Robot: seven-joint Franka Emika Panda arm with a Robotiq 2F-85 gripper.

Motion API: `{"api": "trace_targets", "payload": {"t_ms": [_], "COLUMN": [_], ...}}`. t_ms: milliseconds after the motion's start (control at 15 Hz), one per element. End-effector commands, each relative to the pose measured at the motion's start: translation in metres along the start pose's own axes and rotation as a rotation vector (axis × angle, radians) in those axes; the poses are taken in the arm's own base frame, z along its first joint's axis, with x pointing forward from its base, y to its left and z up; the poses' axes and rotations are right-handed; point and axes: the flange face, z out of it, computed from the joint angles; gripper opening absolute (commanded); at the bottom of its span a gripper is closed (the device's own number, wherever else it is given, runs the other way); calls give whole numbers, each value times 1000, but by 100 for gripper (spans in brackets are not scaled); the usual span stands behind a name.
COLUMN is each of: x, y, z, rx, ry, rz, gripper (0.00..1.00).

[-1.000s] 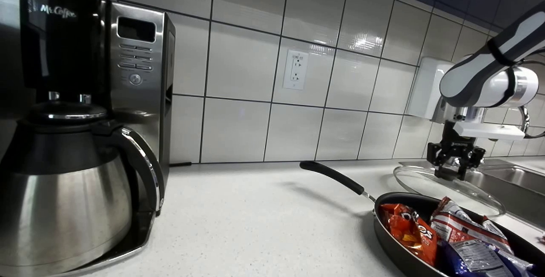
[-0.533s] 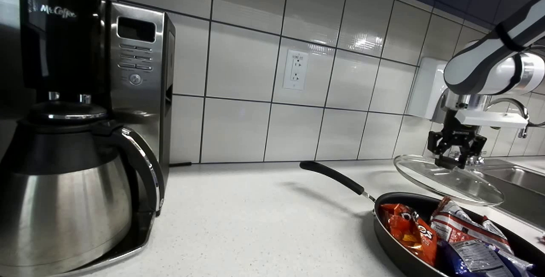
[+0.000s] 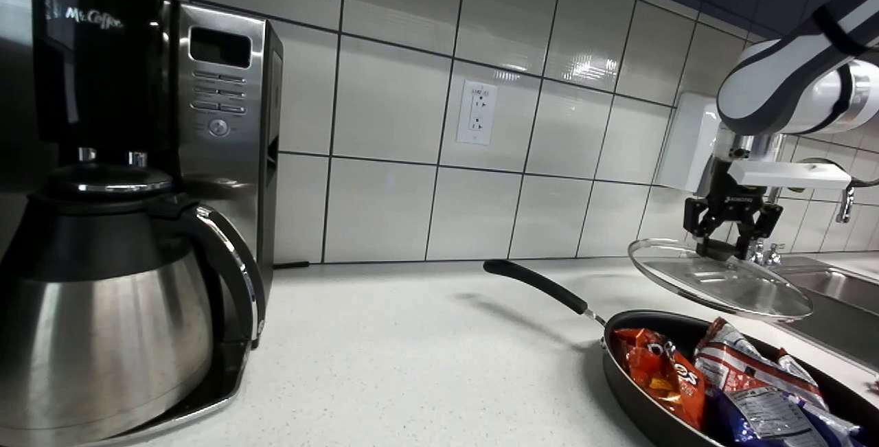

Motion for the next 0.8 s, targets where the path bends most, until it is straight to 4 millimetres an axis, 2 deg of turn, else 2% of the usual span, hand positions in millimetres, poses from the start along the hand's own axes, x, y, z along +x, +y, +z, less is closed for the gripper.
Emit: {"api": "trace_targets", "payload": {"t_ms": [0,733], "x": [-22,-73], "y": [-9,-53], "z": [-38,-70], "rx": [-13,-3], "ry": [25,23], "rz": [18,-6], "gripper": [39,39]}}
